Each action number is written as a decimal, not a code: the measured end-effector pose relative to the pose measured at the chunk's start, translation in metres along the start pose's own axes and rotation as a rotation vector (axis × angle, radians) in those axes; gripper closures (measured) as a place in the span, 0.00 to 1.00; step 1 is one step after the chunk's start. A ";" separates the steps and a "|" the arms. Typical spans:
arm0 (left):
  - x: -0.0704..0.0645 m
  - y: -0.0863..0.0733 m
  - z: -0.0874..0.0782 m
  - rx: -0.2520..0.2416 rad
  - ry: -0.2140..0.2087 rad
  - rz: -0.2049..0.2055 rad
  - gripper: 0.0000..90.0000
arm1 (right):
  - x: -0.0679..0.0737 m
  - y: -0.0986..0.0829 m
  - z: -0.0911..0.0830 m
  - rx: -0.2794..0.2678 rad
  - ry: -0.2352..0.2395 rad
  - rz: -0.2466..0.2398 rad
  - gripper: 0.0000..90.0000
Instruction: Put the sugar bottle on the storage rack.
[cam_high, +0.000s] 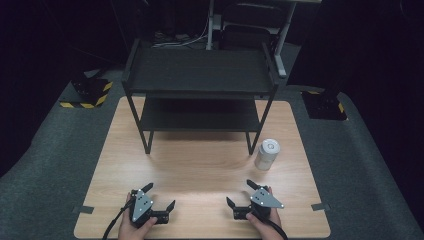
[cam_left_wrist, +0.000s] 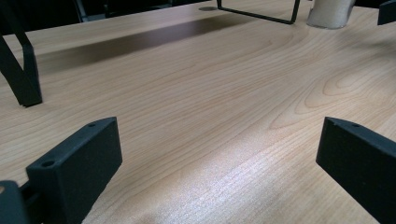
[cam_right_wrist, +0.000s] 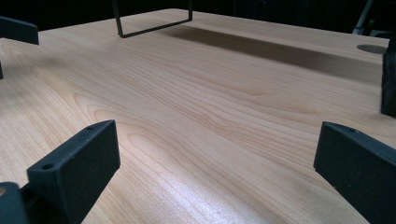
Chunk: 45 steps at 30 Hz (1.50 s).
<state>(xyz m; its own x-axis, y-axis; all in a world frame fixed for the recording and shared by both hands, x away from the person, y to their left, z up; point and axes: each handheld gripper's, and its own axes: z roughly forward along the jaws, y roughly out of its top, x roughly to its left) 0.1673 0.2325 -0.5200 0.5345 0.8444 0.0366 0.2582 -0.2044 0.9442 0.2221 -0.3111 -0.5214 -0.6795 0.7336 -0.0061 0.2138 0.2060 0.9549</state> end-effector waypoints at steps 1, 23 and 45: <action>0.000 0.000 0.000 0.000 0.000 0.000 0.01 | 0.000 0.000 0.000 -0.001 0.002 -0.001 0.00; -0.002 0.002 0.001 0.006 0.002 0.020 0.01 | -0.001 -0.002 -0.001 -0.017 0.006 0.003 0.00; -0.002 0.000 0.001 -0.001 0.002 0.024 0.01 | -0.001 0.004 -0.028 -0.168 -0.023 0.016 0.00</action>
<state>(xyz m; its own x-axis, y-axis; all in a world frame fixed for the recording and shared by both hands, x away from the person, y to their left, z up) 0.1669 0.2302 -0.5200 0.5388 0.8403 0.0603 0.2444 -0.2244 0.9434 0.2042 -0.3294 -0.5098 -0.6602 0.7511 0.0043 0.1023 0.0843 0.9912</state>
